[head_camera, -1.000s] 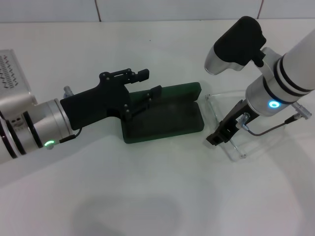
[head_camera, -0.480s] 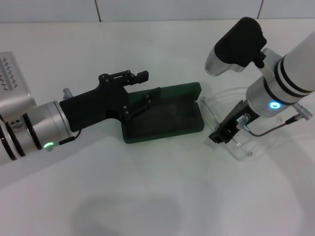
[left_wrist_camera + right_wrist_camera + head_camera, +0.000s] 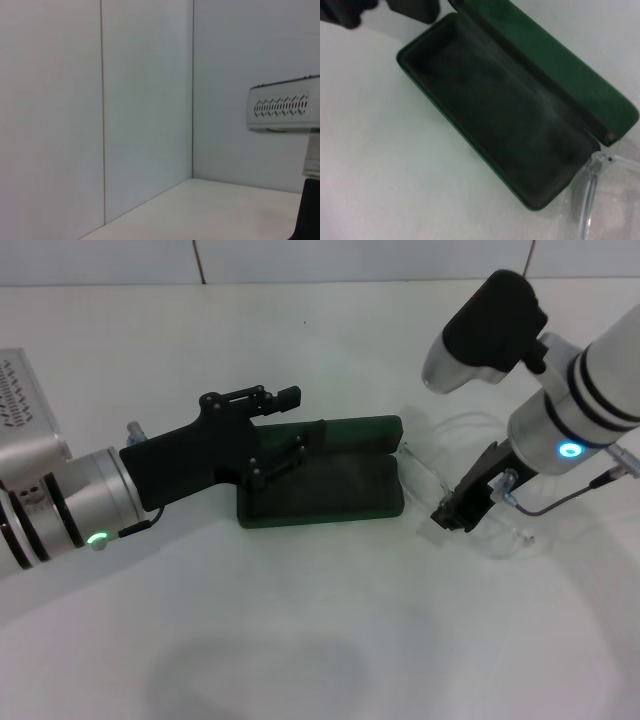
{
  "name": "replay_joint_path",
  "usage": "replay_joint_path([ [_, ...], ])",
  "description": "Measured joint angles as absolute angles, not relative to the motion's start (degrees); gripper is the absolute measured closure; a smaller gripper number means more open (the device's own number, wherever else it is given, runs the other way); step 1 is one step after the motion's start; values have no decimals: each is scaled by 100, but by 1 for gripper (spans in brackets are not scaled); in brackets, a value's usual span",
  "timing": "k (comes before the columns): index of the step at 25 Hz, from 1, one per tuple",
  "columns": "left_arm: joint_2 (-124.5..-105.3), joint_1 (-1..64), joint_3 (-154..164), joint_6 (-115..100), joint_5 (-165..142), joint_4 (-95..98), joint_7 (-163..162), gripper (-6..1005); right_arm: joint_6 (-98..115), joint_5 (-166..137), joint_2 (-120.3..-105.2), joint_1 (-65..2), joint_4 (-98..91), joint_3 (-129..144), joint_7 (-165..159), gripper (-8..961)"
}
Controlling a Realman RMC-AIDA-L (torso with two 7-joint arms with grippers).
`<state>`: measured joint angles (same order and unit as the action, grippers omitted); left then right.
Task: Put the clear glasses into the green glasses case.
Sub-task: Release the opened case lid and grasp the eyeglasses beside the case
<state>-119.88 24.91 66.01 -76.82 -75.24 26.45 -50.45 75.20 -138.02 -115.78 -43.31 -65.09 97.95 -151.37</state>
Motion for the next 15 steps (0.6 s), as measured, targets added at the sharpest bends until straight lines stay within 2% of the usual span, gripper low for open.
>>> replay_joint_path([
  [4,-11988,2463,6601,-7691,-7512,2639,-5045,535,7708,-13714,-11582,-4223,-6700,9424,-14879,792],
  [15,-11988,2237,6585,-7988,-7077,2595,-5045,535,8450,-12468,-11582,-3562,-7064,7648,-13161,774],
])
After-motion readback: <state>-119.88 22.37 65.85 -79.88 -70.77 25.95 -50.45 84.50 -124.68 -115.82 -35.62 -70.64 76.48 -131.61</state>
